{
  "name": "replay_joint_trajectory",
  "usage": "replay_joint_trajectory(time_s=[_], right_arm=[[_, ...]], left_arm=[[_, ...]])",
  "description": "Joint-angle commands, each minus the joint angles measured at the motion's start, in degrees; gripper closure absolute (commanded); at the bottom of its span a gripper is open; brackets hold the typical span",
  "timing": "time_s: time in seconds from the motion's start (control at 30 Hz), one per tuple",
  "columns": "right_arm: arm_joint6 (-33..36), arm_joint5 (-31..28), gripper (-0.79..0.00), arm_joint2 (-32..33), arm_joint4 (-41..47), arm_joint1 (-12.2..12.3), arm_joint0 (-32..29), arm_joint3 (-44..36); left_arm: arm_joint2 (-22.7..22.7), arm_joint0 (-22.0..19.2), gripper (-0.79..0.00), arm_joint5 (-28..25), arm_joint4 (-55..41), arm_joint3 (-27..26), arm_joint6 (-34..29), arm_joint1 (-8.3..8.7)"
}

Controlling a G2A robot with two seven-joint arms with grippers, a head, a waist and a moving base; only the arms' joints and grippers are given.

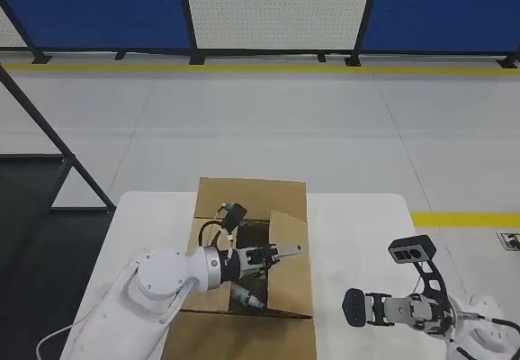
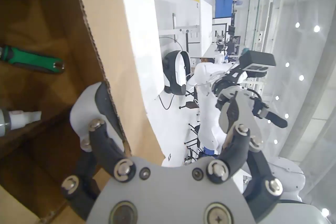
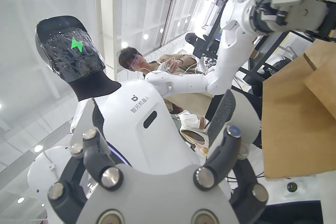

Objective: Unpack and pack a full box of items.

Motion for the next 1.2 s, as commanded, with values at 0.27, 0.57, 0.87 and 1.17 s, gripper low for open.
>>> replay_joint_trajectory(time_s=[0.27,0.57,0.87,1.17], right_arm=[[-2.04,-2.03,-0.785,3.77,-1.30,0.47,-4.66,-6.01],[-5.38,-5.37,-0.785,8.52,-5.23,1.00,-11.52,-8.90],[-10.03,-7.13,-0.785,8.21,-10.34,1.21,-12.22,-8.85],[-17.82,-3.43,-0.785,5.34,-20.46,1.44,-7.54,-3.69]], left_arm=[[8.16,-6.66,-0.785,-2.84,-4.68,4.44,10.40,-3.72],[17.84,-14.58,-0.785,-4.38,-9.12,16.19,12.93,-8.75],[23.00,-19.06,-0.785,-6.64,-12.68,26.48,13.34,-13.26],[20.04,-19.41,-0.785,-9.65,-14.69,28.86,11.58,-14.10]])
